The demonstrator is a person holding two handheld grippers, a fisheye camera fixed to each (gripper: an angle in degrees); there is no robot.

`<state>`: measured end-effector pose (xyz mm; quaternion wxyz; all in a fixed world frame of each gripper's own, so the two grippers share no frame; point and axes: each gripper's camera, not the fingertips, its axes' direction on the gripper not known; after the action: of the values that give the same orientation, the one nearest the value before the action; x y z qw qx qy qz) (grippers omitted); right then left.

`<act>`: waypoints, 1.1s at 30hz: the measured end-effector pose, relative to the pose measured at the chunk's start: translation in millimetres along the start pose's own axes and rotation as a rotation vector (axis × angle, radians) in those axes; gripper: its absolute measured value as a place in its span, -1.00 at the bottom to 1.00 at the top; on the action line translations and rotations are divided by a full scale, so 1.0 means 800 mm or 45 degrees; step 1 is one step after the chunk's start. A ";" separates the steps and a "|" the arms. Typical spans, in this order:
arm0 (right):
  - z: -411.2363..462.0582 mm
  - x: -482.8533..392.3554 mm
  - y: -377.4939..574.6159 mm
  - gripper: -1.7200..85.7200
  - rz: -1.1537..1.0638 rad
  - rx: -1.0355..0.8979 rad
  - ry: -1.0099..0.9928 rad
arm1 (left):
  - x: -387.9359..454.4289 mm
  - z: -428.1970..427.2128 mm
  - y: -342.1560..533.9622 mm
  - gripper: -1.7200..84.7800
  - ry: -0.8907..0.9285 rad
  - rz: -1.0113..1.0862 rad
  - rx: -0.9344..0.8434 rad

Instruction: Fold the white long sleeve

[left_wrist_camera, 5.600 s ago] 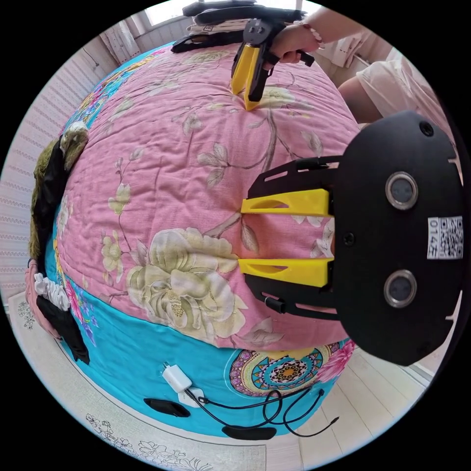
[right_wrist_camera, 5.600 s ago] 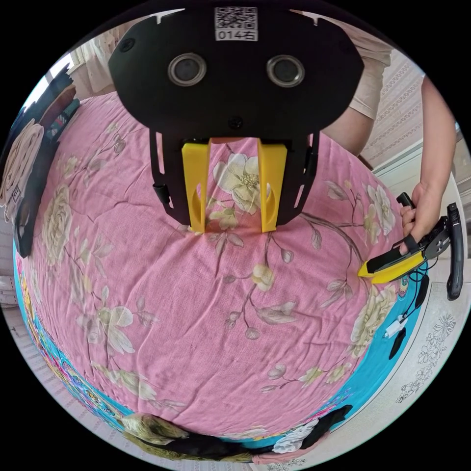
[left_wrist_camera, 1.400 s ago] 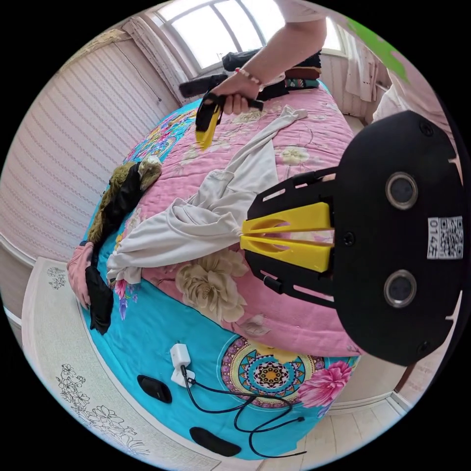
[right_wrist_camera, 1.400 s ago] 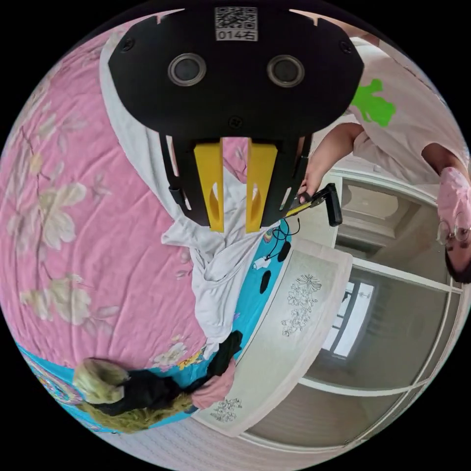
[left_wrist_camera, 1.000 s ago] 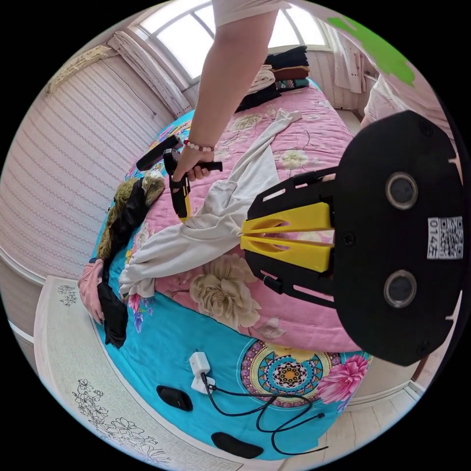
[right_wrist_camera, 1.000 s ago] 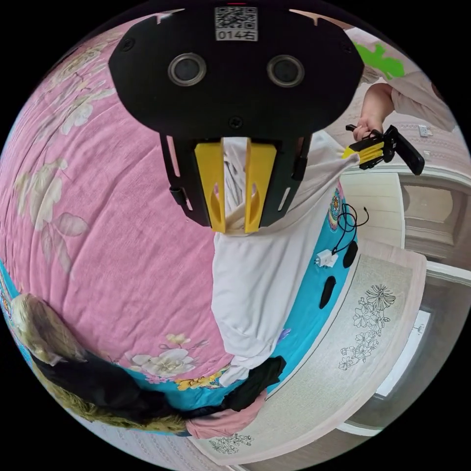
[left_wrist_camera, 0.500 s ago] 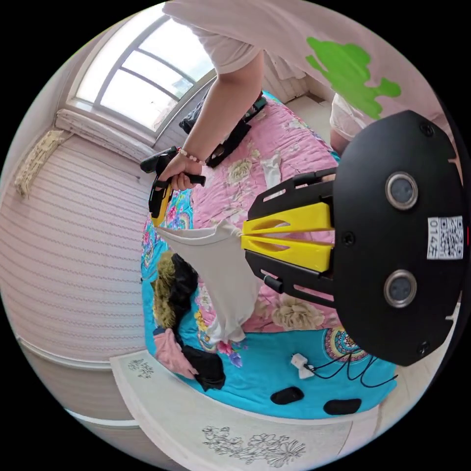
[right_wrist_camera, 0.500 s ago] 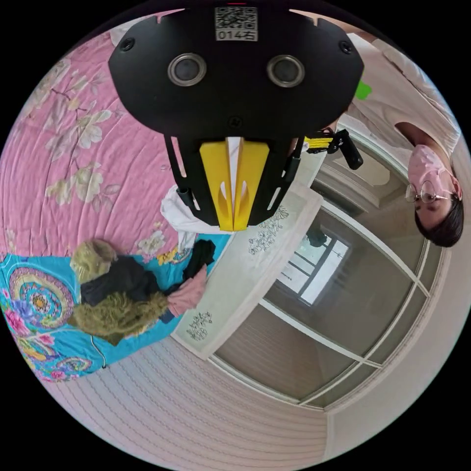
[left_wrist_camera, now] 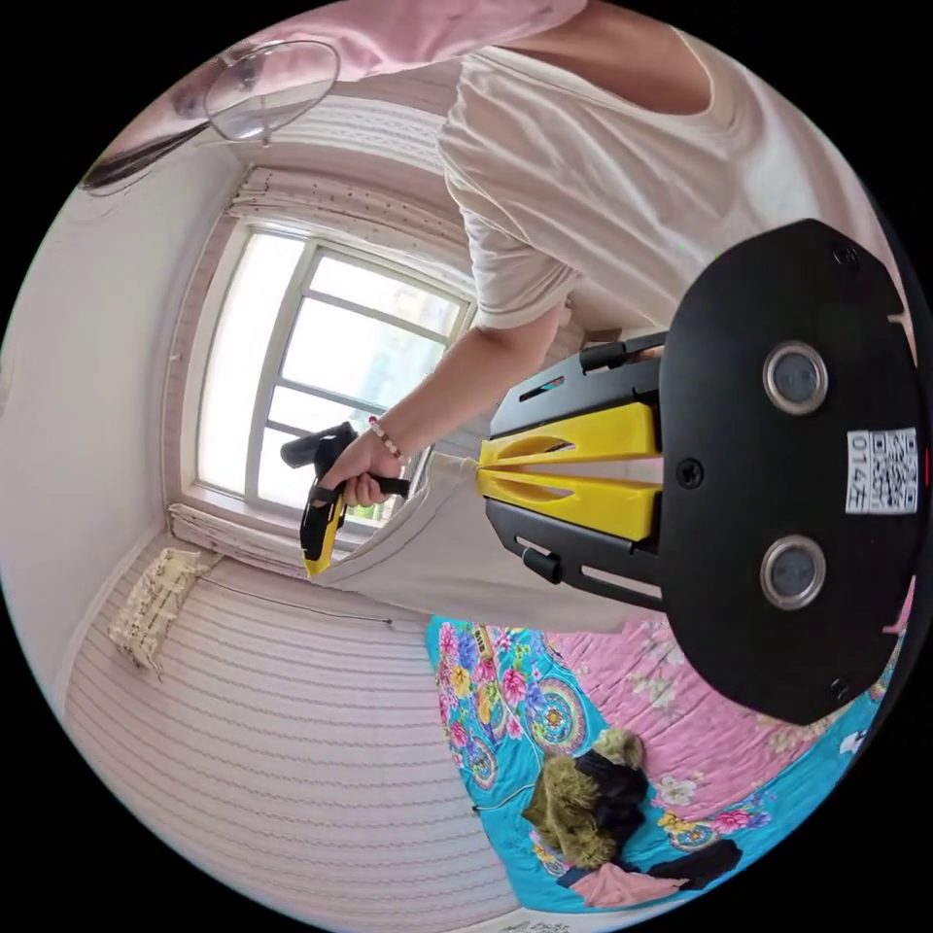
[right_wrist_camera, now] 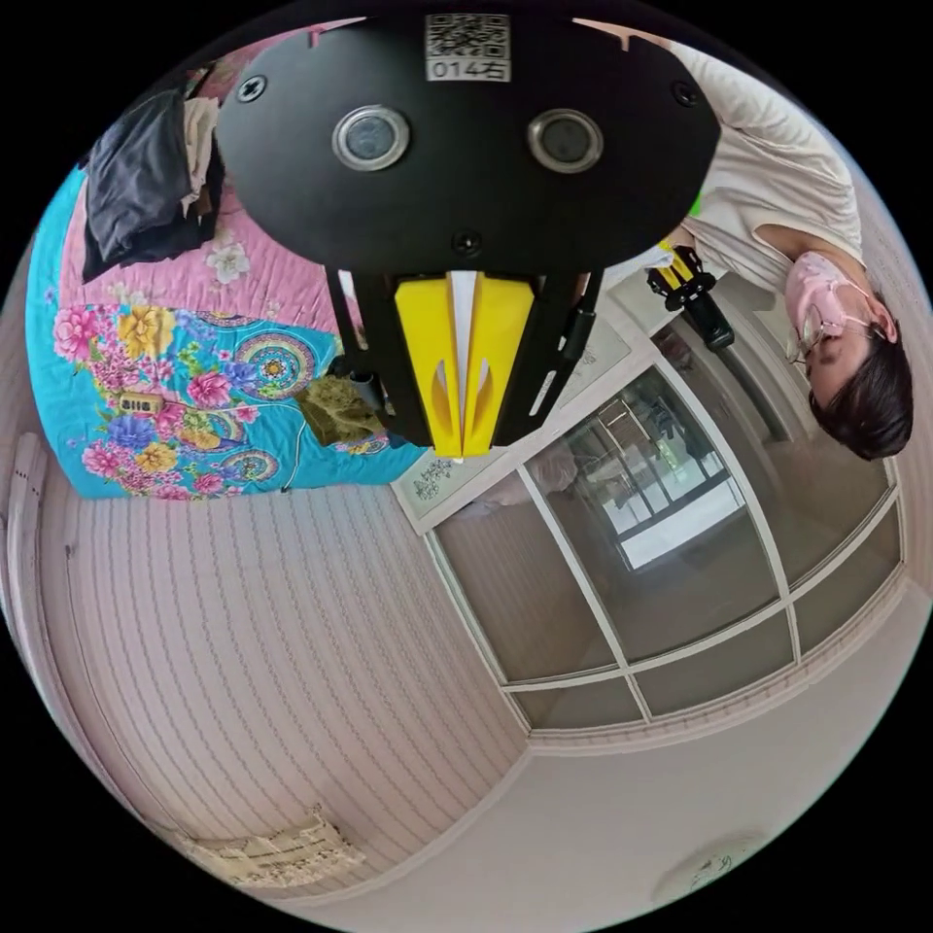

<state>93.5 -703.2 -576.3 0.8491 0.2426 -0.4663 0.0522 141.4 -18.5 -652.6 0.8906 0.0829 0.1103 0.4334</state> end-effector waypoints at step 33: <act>0.737 0.169 0.311 -0.65 0.293 -1.040 -0.654 | -0.476 -0.055 0.458 -0.75 -0.816 -1.541 -0.583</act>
<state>-361.0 -775.2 -111.7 0.7212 -0.1581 -0.6666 -0.1029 -374.5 -93.4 -558.3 0.9582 -0.0583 -0.2231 -0.1692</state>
